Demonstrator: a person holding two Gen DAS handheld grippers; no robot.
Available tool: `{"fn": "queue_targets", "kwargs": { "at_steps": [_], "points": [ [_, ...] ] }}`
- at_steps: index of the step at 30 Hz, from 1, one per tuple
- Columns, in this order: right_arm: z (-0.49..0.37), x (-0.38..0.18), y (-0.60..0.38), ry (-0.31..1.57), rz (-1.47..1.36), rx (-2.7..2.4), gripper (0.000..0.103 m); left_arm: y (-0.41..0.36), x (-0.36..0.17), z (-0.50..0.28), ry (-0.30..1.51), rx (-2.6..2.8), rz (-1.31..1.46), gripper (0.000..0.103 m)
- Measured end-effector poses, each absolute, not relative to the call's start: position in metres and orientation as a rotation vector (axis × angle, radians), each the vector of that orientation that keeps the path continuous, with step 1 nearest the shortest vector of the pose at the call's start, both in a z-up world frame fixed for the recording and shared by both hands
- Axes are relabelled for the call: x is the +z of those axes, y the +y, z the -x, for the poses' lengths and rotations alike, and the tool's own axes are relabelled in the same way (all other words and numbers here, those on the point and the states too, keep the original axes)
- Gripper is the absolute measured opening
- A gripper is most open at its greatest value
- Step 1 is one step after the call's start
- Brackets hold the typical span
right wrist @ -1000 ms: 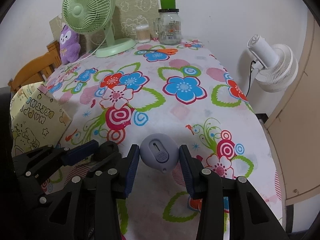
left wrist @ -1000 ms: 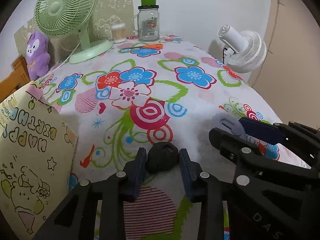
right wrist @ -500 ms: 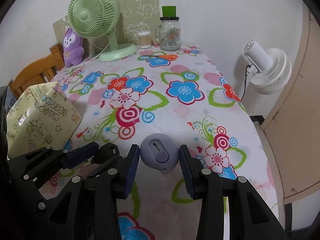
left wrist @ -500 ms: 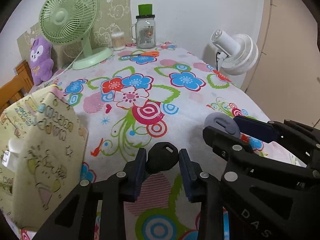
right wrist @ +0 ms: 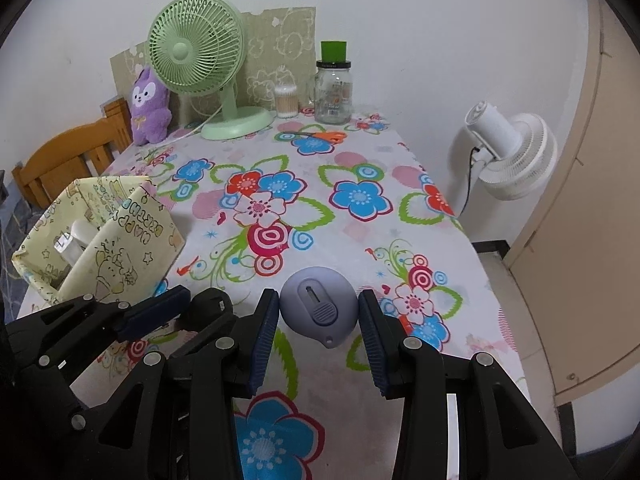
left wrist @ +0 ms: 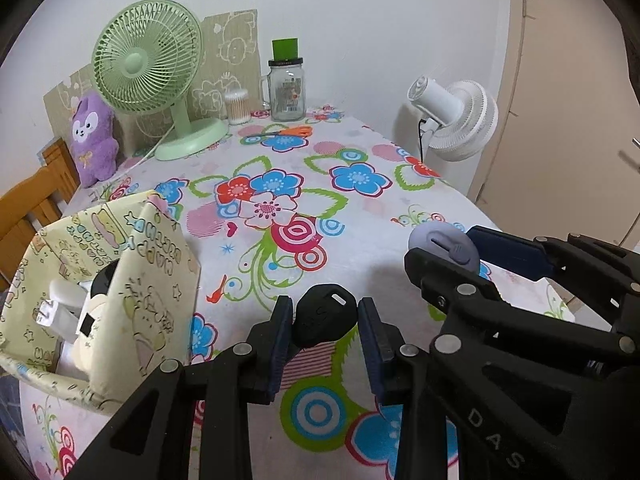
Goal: Organize rigid objects
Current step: 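Carry the lavender case in the right tool while the left tool carries the key fob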
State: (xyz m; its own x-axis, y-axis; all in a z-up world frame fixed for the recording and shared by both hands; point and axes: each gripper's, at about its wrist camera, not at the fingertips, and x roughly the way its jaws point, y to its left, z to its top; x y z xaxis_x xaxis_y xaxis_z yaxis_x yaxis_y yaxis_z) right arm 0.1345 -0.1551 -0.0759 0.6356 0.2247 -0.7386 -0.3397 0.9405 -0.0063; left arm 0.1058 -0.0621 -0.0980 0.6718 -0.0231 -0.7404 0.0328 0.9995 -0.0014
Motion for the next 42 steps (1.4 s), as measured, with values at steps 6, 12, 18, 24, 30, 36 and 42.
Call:
{"fn": "queue_targets", "kwargs": {
  "at_steps": [6, 12, 18, 24, 30, 36, 42],
  "points": [
    [-0.122, -0.063, -0.153, 0.799, 0.149, 0.316, 0.044, -0.06, -0.086, -0.095, 0.817, -0.035, -0.027, 0.033],
    [-0.111, -0.049, -0.149, 0.778, 0.148, 0.318, 0.044, -0.056, -0.072, -0.084, 0.794, -0.037, -0.038, 0.033],
    [-0.101, -0.038, -0.143, 0.768, 0.154, 0.318, 0.044, -0.051, -0.062, -0.078, 0.789, -0.037, -0.036, 0.033],
    [-0.096, -0.027, -0.133, 0.753, 0.157, 0.335, 0.044, -0.042, -0.051, -0.073, 0.774, -0.027, -0.046, 0.033],
    [-0.095, -0.016, -0.118, 0.741, 0.157, 0.358, 0.044, -0.027, -0.04, -0.07, 0.766, -0.01, -0.049, 0.033],
    [-0.096, -0.011, -0.102, 0.737, 0.155, 0.38, 0.044, -0.011, -0.035, -0.07, 0.766, -0.001, -0.046, 0.034],
    [-0.098, -0.008, -0.084, 0.733, 0.162, 0.403, 0.044, 0.008, -0.032, -0.071, 0.765, 0.022, -0.04, 0.034]
  ]
}}
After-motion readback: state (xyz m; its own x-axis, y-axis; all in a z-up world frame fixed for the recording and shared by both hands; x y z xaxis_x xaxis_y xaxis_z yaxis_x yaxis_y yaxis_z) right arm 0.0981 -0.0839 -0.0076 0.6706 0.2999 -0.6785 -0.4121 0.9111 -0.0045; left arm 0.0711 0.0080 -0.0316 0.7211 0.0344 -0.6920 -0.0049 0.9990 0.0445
